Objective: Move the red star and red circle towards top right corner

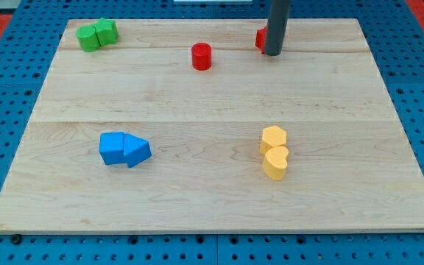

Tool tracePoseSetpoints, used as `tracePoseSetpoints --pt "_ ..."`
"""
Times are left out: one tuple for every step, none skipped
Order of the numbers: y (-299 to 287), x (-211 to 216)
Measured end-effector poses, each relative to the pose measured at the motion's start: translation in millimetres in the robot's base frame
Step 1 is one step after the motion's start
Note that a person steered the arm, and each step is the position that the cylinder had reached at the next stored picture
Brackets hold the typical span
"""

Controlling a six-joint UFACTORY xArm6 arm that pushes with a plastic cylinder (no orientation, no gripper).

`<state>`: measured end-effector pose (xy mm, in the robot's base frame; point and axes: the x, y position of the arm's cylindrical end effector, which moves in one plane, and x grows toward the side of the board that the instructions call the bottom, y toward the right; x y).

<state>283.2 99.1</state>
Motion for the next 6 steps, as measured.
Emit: tracePoseSetpoints --pt "-30.4 -1.3" --pt "-27.1 -11.2" --pt "-8.4 -34.0" --pt "-1.4 -32.1" --pt "-14.3 16.3" --pt "-80.9 52.9"
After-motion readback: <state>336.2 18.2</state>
